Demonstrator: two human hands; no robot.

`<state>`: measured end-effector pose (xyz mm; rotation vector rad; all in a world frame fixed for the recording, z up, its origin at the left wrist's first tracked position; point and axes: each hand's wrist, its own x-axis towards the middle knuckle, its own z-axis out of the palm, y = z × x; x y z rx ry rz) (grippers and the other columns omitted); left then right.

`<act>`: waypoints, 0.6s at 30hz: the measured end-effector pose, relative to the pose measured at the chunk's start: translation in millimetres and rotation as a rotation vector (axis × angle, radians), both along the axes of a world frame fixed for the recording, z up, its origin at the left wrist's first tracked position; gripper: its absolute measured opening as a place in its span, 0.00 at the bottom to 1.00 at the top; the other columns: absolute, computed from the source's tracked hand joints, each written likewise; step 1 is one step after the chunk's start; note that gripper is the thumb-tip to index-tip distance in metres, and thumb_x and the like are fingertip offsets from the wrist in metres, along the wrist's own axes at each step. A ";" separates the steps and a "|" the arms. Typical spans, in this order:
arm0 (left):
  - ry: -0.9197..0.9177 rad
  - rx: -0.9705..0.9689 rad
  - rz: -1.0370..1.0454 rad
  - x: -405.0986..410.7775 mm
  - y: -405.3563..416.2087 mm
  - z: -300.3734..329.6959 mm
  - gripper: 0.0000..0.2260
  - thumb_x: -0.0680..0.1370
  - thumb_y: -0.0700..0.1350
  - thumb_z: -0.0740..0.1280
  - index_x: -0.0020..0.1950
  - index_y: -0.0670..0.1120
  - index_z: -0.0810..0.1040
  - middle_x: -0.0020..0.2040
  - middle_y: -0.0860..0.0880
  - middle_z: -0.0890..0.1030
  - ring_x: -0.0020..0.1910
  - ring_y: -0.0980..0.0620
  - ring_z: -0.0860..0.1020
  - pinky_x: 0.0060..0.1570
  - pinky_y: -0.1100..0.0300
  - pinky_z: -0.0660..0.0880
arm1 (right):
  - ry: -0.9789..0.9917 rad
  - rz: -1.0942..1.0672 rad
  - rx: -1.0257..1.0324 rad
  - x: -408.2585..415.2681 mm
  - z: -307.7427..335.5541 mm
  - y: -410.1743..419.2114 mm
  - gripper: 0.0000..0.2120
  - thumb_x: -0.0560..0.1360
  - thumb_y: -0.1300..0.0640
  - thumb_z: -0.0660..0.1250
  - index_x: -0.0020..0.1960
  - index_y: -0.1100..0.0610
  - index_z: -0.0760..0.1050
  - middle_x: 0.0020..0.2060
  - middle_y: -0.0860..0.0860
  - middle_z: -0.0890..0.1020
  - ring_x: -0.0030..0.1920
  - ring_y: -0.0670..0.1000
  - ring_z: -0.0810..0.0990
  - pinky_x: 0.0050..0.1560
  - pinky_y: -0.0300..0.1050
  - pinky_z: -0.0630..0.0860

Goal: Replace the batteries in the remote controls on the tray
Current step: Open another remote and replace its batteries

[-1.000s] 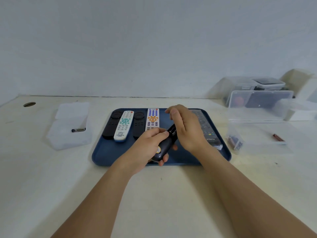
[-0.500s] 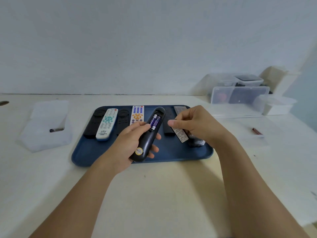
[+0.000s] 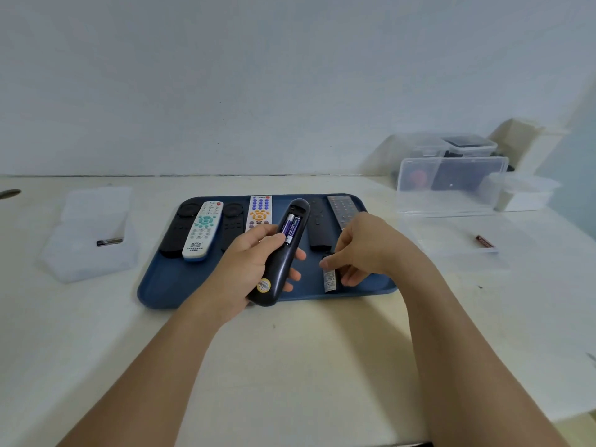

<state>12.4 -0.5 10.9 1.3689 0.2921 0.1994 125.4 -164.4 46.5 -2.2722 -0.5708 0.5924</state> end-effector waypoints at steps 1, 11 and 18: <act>0.000 -0.006 0.002 0.1 -0.5 0.1 0.09 0.84 0.42 0.60 0.62 0.44 0.76 0.46 0.38 0.85 0.32 0.44 0.81 0.30 0.55 0.79 | -0.053 -0.004 -0.038 -0.3 0.4 -0.8 0.12 0.70 0.60 0.79 0.41 0.69 0.81 0.29 0.59 0.84 0.27 0.51 0.84 0.29 0.39 0.80; -0.003 -0.004 0.035 4.5 0.0 -2.6 0.09 0.83 0.40 0.63 0.63 0.42 0.73 0.49 0.39 0.86 0.37 0.44 0.83 0.32 0.54 0.80 | -0.540 -0.037 0.508 -14.4 1.9 22.6 0.04 0.71 0.57 0.76 0.41 0.54 0.81 0.32 0.45 0.82 0.32 0.41 0.77 0.34 0.30 0.71; -0.038 0.009 0.049 6.3 -0.2 -5.4 0.04 0.82 0.39 0.64 0.55 0.46 0.74 0.43 0.44 0.85 0.37 0.46 0.83 0.33 0.54 0.79 | -0.646 -0.003 0.479 -16.7 -18.0 42.0 0.03 0.72 0.57 0.74 0.46 0.54 0.82 0.37 0.47 0.81 0.37 0.45 0.80 0.41 0.42 0.78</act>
